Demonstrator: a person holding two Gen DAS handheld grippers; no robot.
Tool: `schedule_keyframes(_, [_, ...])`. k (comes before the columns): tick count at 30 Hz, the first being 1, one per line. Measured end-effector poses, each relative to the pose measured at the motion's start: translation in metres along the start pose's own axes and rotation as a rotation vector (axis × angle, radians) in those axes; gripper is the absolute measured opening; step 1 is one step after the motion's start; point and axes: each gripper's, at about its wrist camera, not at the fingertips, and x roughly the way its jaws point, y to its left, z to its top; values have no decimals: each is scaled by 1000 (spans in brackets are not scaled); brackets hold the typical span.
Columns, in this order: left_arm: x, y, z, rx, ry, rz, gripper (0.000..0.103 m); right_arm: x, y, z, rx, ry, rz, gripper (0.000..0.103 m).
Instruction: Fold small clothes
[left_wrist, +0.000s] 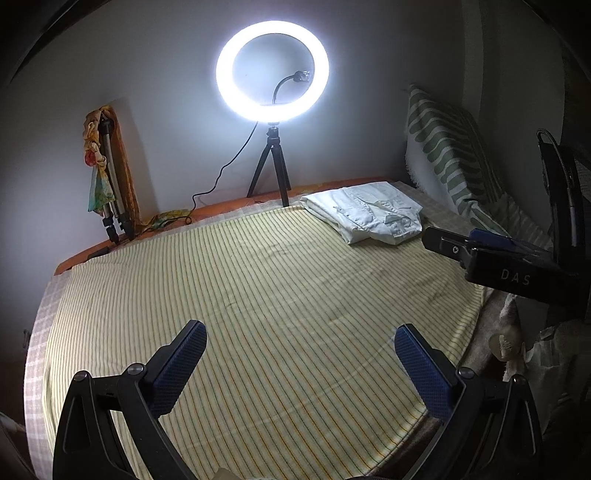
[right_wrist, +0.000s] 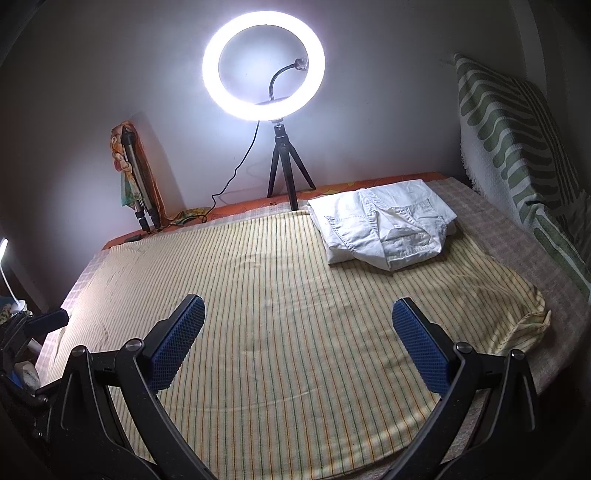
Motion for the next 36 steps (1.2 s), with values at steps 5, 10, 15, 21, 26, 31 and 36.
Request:
schedule_keyframes(5, [0, -1, 1, 10, -3, 6, 103, 2, 0, -1, 5, 4, 2, 103])
schedule_keyframes(10, [0, -2, 2, 12, -8, 9, 103, 3, 0, -1, 11, 7, 7, 103])
schedule_keyframes(15, [0, -5, 3, 19, -10, 4, 103, 4, -1, -1, 13, 9, 9, 103])
schedule_keyframes(21, [1, -8, 3, 27, -10, 3, 103, 5, -3, -1, 23, 11, 14, 103])
schedule_keyframes(26, [1, -8, 3, 28, -10, 3, 103, 4, -4, -3, 31, 15, 19, 103])
schedule_keyframes(31, [1, -8, 4, 28, -13, 5, 103, 2, -4, -3, 36, 18, 24, 103])
schedule_keyframes(36, [0, -10, 5, 32, -18, 10, 103, 2, -3, -4, 35, 20, 27, 103])
